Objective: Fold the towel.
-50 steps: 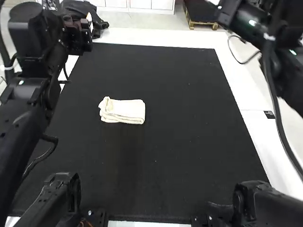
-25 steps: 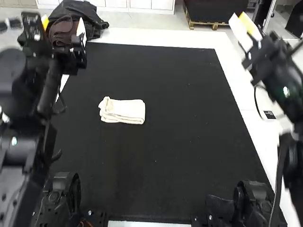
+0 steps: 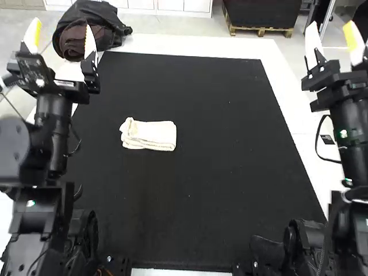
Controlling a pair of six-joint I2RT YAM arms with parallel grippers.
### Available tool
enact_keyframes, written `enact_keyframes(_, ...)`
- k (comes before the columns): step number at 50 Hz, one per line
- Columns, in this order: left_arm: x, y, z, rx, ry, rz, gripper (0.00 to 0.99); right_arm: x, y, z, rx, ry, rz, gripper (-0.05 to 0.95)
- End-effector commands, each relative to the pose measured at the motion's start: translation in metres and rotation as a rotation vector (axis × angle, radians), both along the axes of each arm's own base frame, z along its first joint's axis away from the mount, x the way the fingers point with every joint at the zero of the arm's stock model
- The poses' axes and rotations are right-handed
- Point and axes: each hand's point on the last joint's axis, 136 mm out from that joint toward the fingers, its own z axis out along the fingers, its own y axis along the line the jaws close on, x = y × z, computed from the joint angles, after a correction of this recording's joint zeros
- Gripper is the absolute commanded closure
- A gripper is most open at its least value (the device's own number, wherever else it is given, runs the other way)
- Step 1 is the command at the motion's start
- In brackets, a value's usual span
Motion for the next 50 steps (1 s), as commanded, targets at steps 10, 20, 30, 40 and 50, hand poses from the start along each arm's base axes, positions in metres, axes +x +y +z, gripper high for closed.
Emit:
enact_keyframes(10,0.039,0.007,-0.082,0.104,0.126,0.118,0.03,0.056,-0.039,-0.1,-0.057,0.126,-0.286,-0.01)
enact_keyframes(20,0.064,0.006,-0.128,0.042,0.338,0.054,0.03,0.064,-0.004,-0.126,-0.175,0.156,-0.105,-0.01)
enact_keyframes(30,0.079,0.006,-0.187,0.03,0.587,0.034,0.028,0.074,0.009,-0.158,-0.136,0.296,0.019,-0.01)
enact_keyframes(40,0.081,0.005,-0.212,0.037,0.689,0.033,0.028,0.088,0.001,-0.212,-0.17,0.514,-0.033,-0.01)
enact_keyframes(50,0.081,0.002,-0.212,0.04,0.687,0.019,0.028,0.089,0.0,-0.239,-0.192,0.619,-0.03,-0.01)
